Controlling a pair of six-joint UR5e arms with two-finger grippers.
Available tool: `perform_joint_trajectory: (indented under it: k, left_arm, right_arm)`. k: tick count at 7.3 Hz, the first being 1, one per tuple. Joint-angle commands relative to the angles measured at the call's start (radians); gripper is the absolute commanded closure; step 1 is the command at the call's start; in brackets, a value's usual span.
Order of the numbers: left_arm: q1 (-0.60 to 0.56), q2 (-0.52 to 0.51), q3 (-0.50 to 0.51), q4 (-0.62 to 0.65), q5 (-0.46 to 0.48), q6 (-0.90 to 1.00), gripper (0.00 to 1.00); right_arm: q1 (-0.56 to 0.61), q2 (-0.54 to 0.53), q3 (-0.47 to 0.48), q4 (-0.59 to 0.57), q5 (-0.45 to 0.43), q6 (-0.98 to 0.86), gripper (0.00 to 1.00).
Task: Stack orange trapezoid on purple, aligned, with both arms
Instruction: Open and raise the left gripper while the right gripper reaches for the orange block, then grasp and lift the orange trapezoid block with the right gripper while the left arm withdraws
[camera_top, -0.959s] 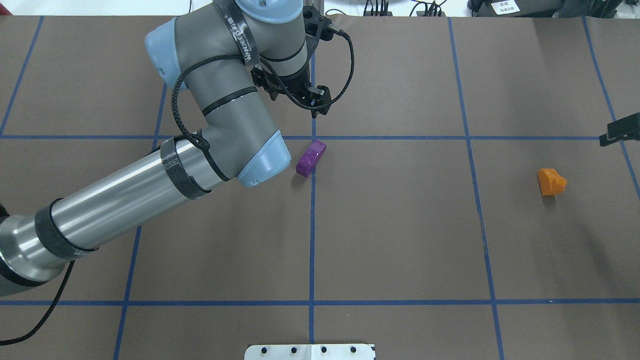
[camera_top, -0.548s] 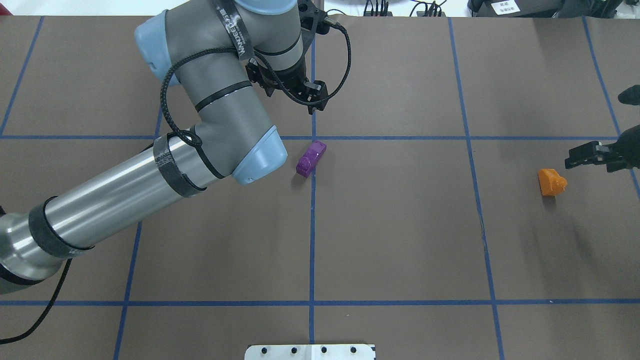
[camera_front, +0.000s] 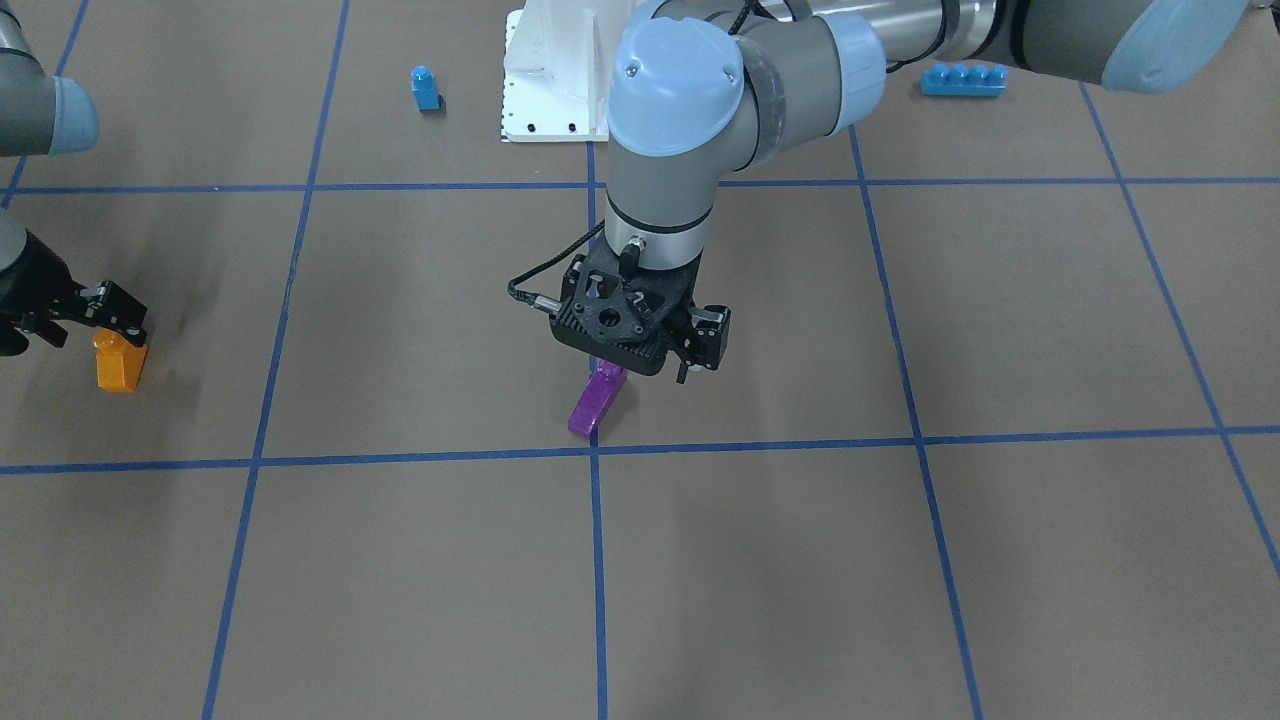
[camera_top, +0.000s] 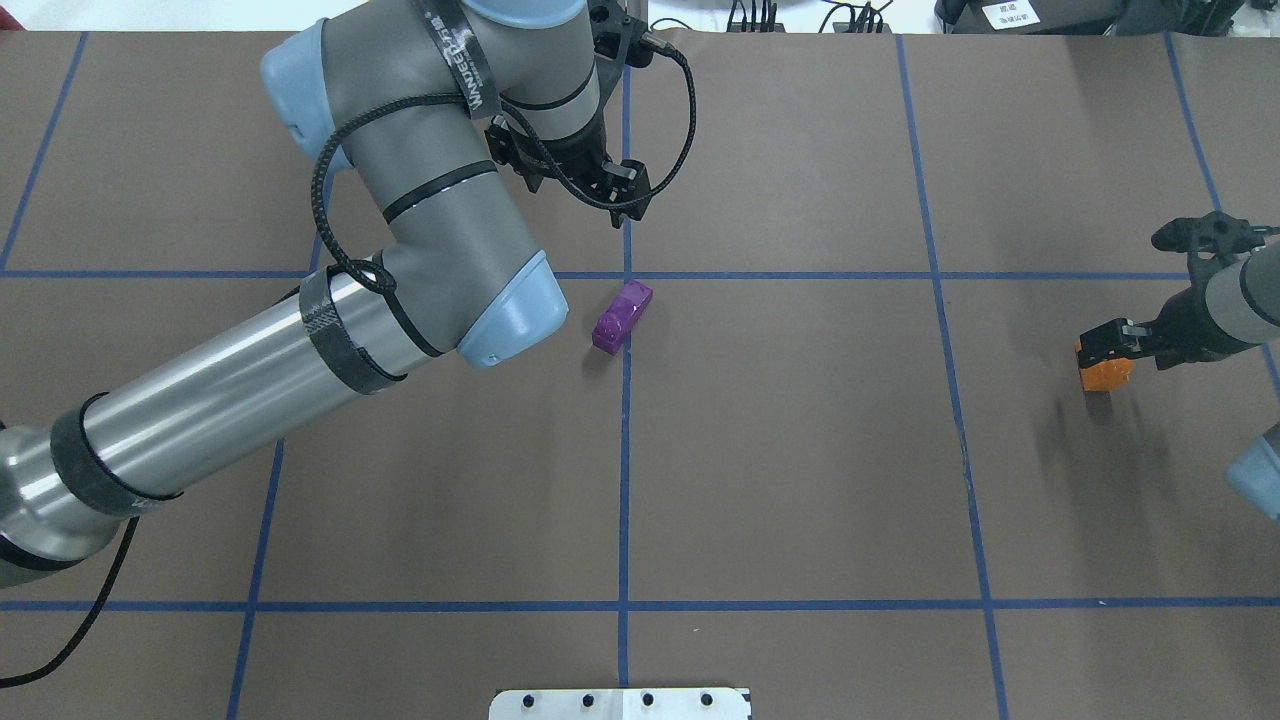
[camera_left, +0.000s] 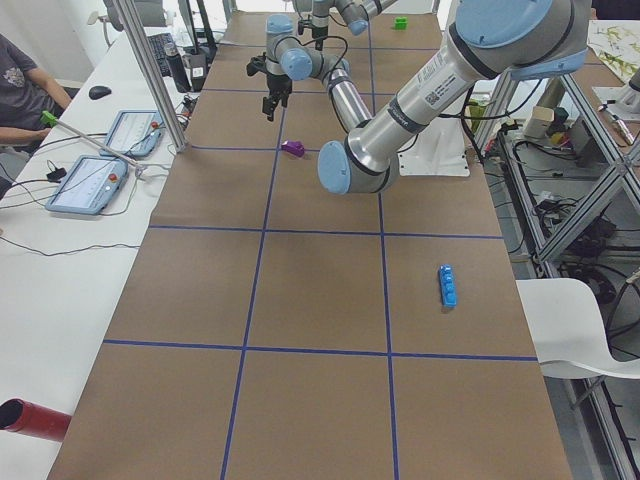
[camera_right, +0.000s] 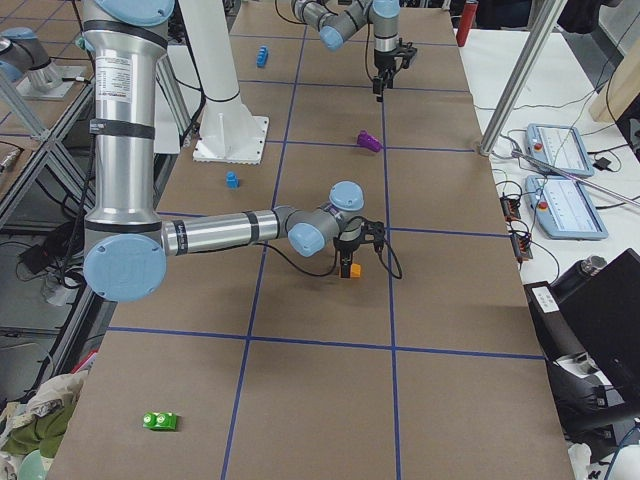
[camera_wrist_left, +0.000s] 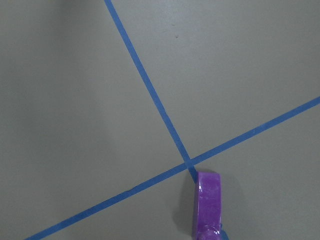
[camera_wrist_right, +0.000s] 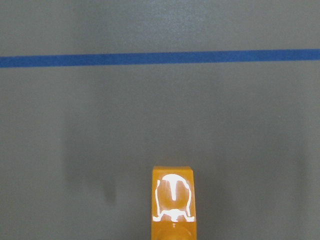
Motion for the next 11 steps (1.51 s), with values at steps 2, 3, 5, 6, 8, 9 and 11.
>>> perform_joint_trajectory:
  k: [2, 3, 5, 6, 8, 9, 11]
  left_arm:
    - [0.000, 0.019, -0.019, 0.000, 0.000, 0.000, 0.00]
    - [0.000, 0.022, -0.022, 0.000, 0.000, 0.000, 0.00]
    - [0.000, 0.029, -0.027, 0.000, 0.000, 0.000, 0.00]
    - [0.000, 0.029, -0.027, 0.000, 0.000, 0.000, 0.00]
    - [0.000, 0.033, -0.028, 0.000, -0.002, -0.002, 0.00]
    - [0.000, 0.038, -0.039, 0.000, -0.002, -0.002, 0.00]
    - [-0.019, 0.061, -0.138, 0.097, -0.005, 0.006, 0.00]
  right_arm:
    - [-0.017, 0.043, -0.056, 0.003, 0.000, -0.007, 0.01]
    - [-0.017, 0.043, -0.058, 0.003, 0.000, -0.007, 0.04]
    - [-0.015, 0.033, -0.059, 0.003, 0.003, -0.010, 0.07]
    - [-0.015, 0.031, -0.058, 0.003, 0.008, -0.008, 0.36]
    - [-0.015, 0.033, -0.058, 0.002, 0.014, -0.013, 0.97]
    - [-0.015, 0.036, -0.058, -0.001, 0.012, -0.014, 1.00]
    - [0.014, 0.057, 0.002, -0.047, 0.032, -0.013, 1.00]
